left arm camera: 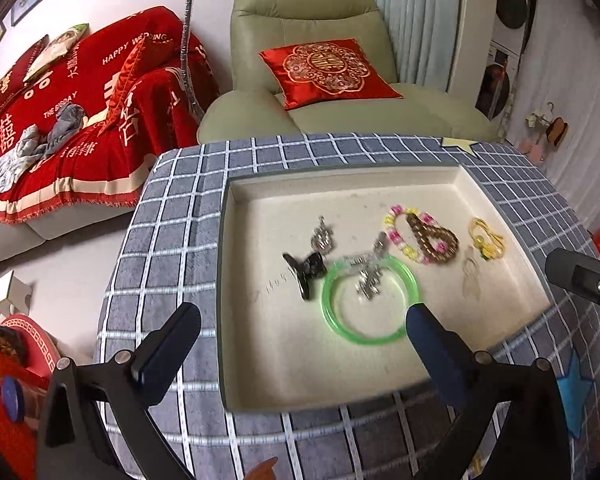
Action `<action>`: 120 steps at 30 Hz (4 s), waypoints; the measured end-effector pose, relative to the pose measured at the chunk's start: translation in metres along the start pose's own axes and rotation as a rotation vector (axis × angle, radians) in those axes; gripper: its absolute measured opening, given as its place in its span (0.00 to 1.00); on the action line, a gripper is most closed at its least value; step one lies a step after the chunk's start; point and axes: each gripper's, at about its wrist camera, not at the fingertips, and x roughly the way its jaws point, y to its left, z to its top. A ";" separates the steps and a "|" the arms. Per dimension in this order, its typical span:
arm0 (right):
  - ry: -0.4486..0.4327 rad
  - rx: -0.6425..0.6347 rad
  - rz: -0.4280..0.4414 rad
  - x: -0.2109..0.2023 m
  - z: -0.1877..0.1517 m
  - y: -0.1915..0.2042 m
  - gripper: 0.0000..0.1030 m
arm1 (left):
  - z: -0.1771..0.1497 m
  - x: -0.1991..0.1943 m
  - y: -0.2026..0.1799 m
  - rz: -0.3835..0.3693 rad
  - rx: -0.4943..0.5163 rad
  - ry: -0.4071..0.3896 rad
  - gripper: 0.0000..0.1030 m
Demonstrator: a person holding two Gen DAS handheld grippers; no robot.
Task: Organize jewelry
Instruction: 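Move both open tools back toward the braided cord bracelet and heart pendant, then grasp the braided cord bracelet with the left tool while the right tool grasps the heart pendant, then carry the braided bracelet and heart pendant over the tray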
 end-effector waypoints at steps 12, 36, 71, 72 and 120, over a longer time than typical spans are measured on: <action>0.068 -0.014 0.029 -0.041 -0.061 0.000 0.89 | -0.052 -0.047 -0.012 0.001 0.046 -0.002 1.00; 0.204 -0.139 0.009 -0.052 -0.177 0.020 0.89 | -0.101 -0.033 -0.035 -0.119 0.059 0.161 1.00; 0.149 -0.285 -0.109 -0.030 -0.186 0.053 0.18 | -0.100 -0.024 -0.072 -0.118 0.165 0.178 0.81; 0.147 -0.281 -0.103 -0.031 -0.186 0.052 0.18 | -0.100 -0.024 -0.073 -0.120 0.170 0.179 0.78; 0.118 -0.018 -0.019 -0.064 -0.148 -0.011 0.19 | -0.090 -0.086 -0.038 -0.252 0.071 0.046 0.21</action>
